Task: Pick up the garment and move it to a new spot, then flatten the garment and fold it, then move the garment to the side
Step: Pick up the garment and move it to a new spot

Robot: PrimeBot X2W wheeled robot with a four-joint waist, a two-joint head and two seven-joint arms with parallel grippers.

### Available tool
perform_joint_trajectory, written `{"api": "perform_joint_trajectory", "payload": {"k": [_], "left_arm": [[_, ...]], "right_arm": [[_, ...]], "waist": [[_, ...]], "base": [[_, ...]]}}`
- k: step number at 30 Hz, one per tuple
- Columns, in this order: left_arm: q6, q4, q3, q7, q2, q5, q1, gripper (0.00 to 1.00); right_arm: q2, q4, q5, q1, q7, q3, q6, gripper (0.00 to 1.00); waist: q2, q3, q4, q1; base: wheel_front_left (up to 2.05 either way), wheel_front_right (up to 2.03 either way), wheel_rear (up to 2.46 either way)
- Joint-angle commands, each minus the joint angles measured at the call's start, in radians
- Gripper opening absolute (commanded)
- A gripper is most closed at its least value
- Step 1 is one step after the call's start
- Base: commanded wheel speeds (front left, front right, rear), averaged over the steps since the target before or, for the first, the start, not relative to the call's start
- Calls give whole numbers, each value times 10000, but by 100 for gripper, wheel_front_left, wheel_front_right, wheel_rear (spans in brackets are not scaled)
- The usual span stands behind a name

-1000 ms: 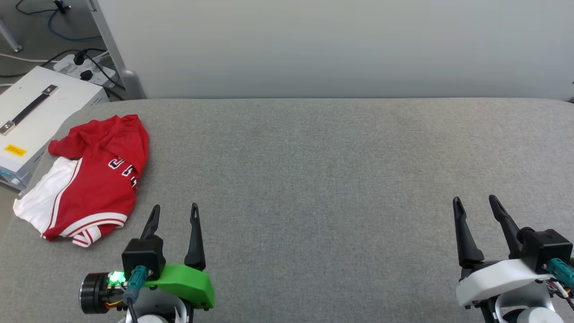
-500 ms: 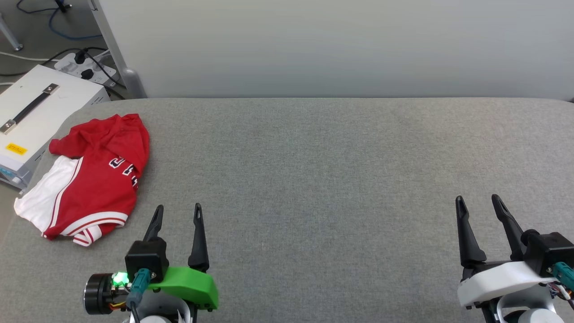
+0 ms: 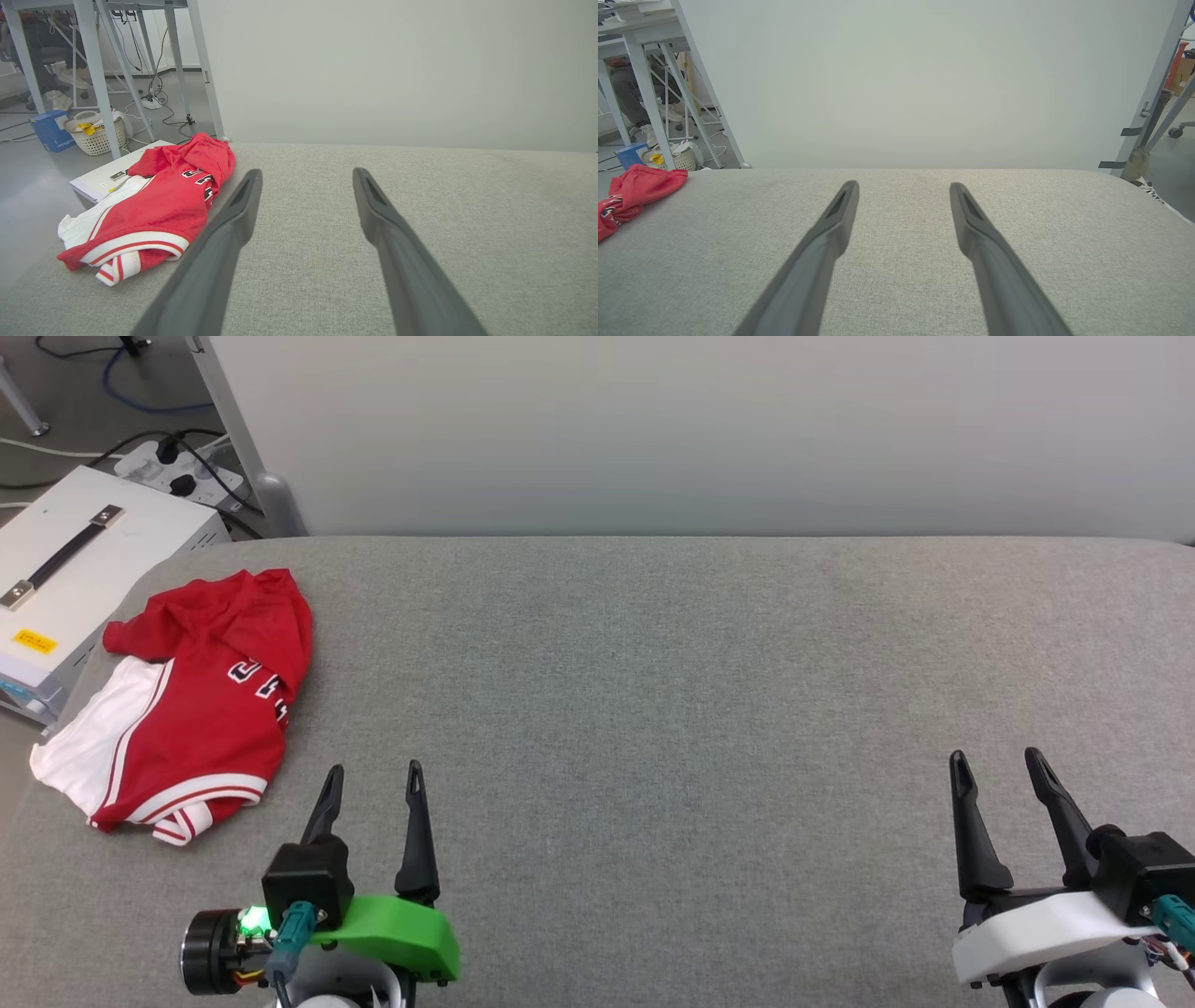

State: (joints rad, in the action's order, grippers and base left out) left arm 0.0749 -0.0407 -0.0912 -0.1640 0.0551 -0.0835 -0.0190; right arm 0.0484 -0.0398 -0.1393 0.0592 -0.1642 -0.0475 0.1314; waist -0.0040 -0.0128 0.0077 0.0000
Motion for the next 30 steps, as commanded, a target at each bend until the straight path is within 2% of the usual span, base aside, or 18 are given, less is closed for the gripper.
{"api": "perform_joint_trajectory", "payload": {"k": [1,6,16,30], "left_arm": [[72,-38,-32,-109,-33,-58,-38,100],[124,-87,-81,-212,-35,-110,-49,100],[255,-153,-123,-460,-40,-244,83,100],[419,-157,41,-749,-45,-546,314,100]], "right_arm": [[13,-86,-73,107,-119,9,-5,100],[14,-84,-124,153,-220,12,-5,100],[15,-142,-259,191,-465,-9,-6,100],[17,-437,-118,31,-750,238,-7,100]], "waist": [[27,-3,1,0],[28,-14,4,0],[32,-164,465,0],[36,-604,1957,0]], "base": [[0,0,0],[0,0,0],[0,0,0],[0,0,0]]}}
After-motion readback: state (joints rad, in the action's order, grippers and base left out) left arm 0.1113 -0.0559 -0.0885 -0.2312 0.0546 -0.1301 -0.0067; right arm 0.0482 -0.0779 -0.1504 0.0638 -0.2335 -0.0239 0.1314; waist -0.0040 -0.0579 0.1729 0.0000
